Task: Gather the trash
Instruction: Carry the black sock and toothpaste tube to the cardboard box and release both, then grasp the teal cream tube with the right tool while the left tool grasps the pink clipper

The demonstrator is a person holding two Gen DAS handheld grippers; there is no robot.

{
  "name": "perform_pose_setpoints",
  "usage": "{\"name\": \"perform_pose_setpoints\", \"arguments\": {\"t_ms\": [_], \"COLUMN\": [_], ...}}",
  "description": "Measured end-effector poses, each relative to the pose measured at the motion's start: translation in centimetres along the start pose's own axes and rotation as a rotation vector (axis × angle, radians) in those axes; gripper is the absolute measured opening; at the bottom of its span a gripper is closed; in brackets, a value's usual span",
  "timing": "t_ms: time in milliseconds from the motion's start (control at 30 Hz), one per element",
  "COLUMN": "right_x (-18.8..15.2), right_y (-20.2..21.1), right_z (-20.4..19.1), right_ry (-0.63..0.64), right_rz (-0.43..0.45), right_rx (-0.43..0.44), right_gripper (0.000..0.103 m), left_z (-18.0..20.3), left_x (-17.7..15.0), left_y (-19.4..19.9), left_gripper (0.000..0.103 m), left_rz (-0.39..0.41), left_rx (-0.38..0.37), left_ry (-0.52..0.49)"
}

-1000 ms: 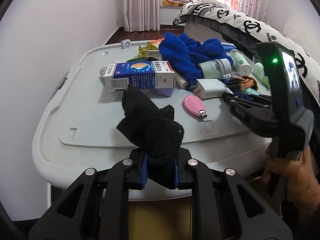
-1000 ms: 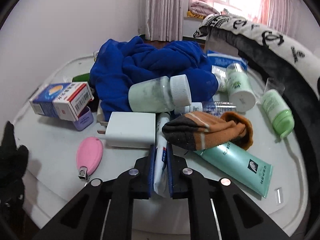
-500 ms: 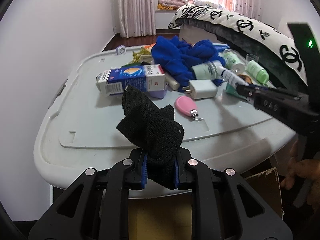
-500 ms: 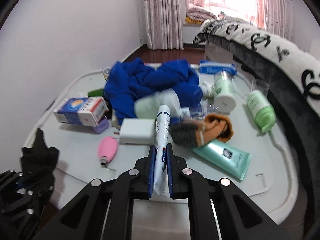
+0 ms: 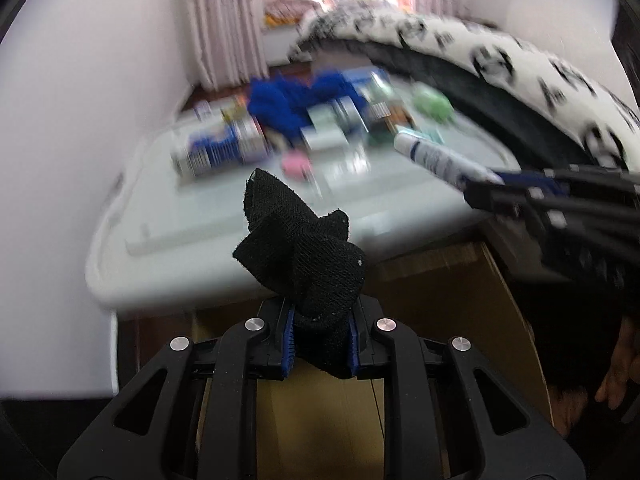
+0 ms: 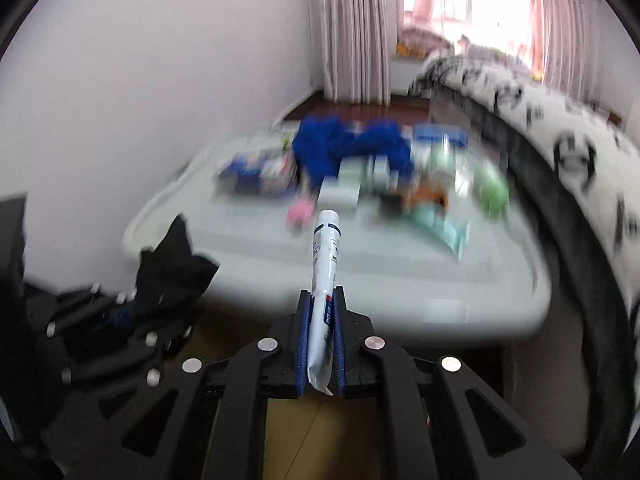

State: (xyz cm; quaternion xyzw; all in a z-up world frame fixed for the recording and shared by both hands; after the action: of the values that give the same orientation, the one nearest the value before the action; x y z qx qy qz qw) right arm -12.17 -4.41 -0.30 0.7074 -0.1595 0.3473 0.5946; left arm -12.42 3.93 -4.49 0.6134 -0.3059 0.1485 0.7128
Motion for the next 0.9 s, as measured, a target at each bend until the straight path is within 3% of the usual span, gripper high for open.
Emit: {"name": "perform_pose_setpoints", "arguments": {"t_ms": [100, 167, 233, 267, 300, 367, 433, 533, 700, 800, 900], "right_x": [-6.2, -10.1, -12.3, -12.7, -12.3, -11.1, -9.8, -7.6, -0.8, 4.7, 8.4], "right_y": [0.3, -0.5, -1.1, -1.5, -1.2, -0.1, 0.7, 1.4, 2.1, 0.7, -3.4], "right_z": [-0.2, -0.5, -1.1, -1.5, -1.7, -2.1, -2.1, -1.0, 1.9, 4.2, 6.6], "right_ry": [-0.040, -0.085, -0.078, -0.045, -0.030, -0.012, 0.002, -0.012, 0.022, 0.061, 0.126], "right_rz": [-0.112, -0.211, -0.268, -0.292, -0.268, -0.202, -0.150, -0.094, 0.008, 0.087, 0.102], "right_rx": [0.014, 0.058, 0.048, 0.025, 0.006, -0.011, -0.023, -0.045, -0.112, -0.141, -0.183], "right_gripper": [0.011, 0.012, 0.037, 0.069, 0.084, 0.087, 0.094, 0.094, 0.095, 0.098, 0.098], "left_z": [0.5, 0.6, 0.4, 0.3, 0.1, -0.3, -0.7, -1.3, -1.5, -1.0, -0.4], "left_x": [-5.0, -8.1, -10.1, -10.8, -11.0, -10.2, -8.9, -6.1, 0.2, 4.9, 8.6], "left_y": [0.1, -0.3, -0.8, -1.2, -1.3, -1.0, -0.2, 0.6, 1.3, 0.3, -2.7], "left_gripper": [0.022, 0.030, 0.057, 0.061, 0.061, 0.062, 0.069, 0.070, 0.070, 0.070, 0.070], "left_rz": [-0.130, -0.221, -0.286, -0.320, -0.334, -0.311, -0.258, -0.178, -0.039, 0.045, 0.108], "left_rx": [-0.031, -0.027, -0.010, 0.001, 0.008, 0.033, 0.035, 0.041, 0.071, 0.099, 0.122], "left_ry": [0.018, 0.035, 0.057, 0.062, 0.061, 0.055, 0.066, 0.078, 0.050, 0.040, 0.038]}}
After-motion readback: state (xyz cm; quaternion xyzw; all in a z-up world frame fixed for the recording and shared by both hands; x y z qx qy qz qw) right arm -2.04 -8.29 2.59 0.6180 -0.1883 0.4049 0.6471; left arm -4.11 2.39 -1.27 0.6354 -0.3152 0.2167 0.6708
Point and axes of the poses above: each gripper's, at about its wrist camera, not at the fingertips, and y roughly against the way its jaws point, z to its right, x to its top, the point moved 8 cm from there along -y, roughly the way its jaws point, and after that the axes turned 5 degrees about -x, right-handed, at the moved point
